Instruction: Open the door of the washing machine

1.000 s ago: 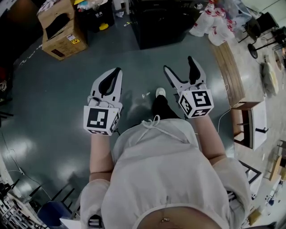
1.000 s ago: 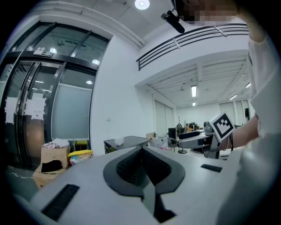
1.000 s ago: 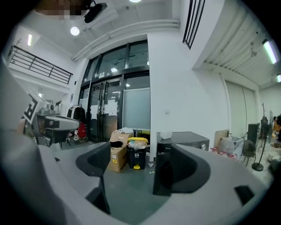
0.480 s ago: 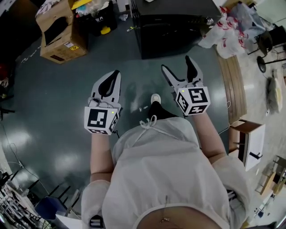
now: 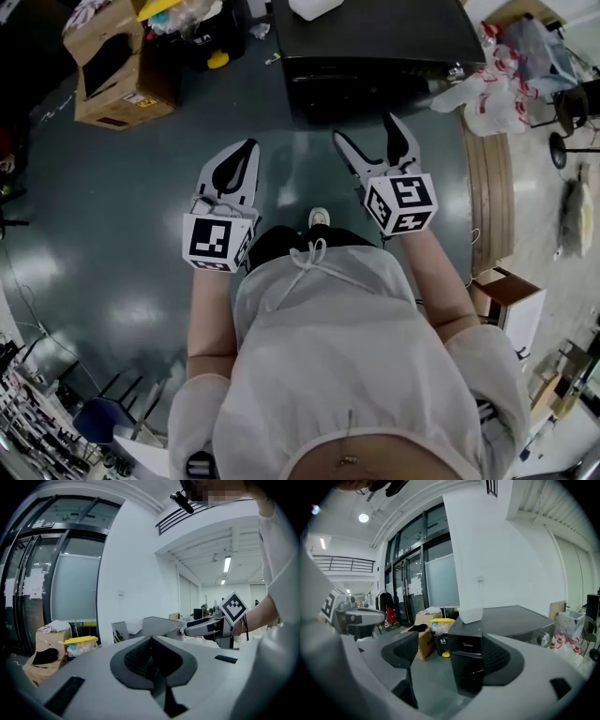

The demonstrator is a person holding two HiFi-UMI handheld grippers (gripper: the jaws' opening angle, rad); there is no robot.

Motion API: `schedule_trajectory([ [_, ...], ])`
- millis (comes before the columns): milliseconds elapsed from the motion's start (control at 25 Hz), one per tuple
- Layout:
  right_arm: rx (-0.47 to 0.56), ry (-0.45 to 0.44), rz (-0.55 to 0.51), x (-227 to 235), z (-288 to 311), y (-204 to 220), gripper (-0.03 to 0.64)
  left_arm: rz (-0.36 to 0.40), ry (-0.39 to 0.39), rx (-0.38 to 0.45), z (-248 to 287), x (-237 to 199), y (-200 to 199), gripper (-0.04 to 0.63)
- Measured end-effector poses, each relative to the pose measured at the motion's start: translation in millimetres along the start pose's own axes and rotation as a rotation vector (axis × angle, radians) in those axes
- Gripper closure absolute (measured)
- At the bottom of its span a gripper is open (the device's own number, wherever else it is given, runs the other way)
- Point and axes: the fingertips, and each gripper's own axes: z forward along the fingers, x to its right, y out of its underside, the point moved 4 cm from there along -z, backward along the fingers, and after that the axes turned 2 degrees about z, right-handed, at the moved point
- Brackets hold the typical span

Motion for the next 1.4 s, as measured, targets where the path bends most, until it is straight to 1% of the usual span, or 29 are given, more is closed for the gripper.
schedule_trajectory([
  [120, -0.058, 0.009, 0.025, 10, 28, 13, 0.201, 0.021, 0.026, -0.041, 31, -11, 19, 0.574],
  [200, -0.095, 0.022, 0.048, 12, 47, 25, 0.201, 0.006, 0.064, -0.069, 51, -20, 34, 0.574],
  [320, -0.141, 0.065, 0.073, 18, 77, 42, 0.202, -0.017, 0.125, -0.092, 81, -38, 54, 0.574],
  [400, -0.173, 0.111, 0.097, 23, 97, 56, 0.202, 0.003, 0.185, -0.102, 101, -48, 68, 0.574],
  [520, -0.240, 0.209, 0.133, 31, 122, 86, 0.202, 0.036, 0.302, -0.114, 127, -58, 91, 0.574],
  [600, -0.284, 0.275, 0.169, 37, 140, 108, 0.202, 0.029, 0.361, -0.122, 143, -67, 105, 0.574],
  [680, -0.319, 0.331, 0.220, 45, 160, 131, 0.201, 0.020, 0.400, -0.128, 160, -80, 119, 0.574],
  [840, -0.385, 0.435, 0.321, 59, 189, 180, 0.206, 0.037, 0.455, -0.144, 185, -103, 147, 0.574],
  [880, -0.401, 0.454, 0.341, 62, 196, 192, 0.207, 0.040, 0.469, -0.159, 190, -107, 153, 0.574],
  [1000, -0.444, 0.502, 0.372, 78, 212, 223, 0.209, 0.028, 0.500, -0.246, 202, -112, 173, 0.574],
  [1040, -0.455, 0.520, 0.380, 84, 217, 231, 0.209, 0.025, 0.506, -0.259, 207, -113, 179, 0.574],
  [1160, -0.471, 0.593, 0.424, 102, 229, 248, 0.227, 0.023, 0.521, -0.259, 221, -119, 194, 0.574],
  [1280, -0.487, 0.668, 0.485, 114, 237, 263, 0.264, 0.021, 0.540, -0.262, 230, -119, 205, 0.574],
  [1400, -0.512, 0.711, 0.555, 118, 245, 279, 0.290, 0.011, 0.557, -0.268, 237, -119, 216, 0.574],
])
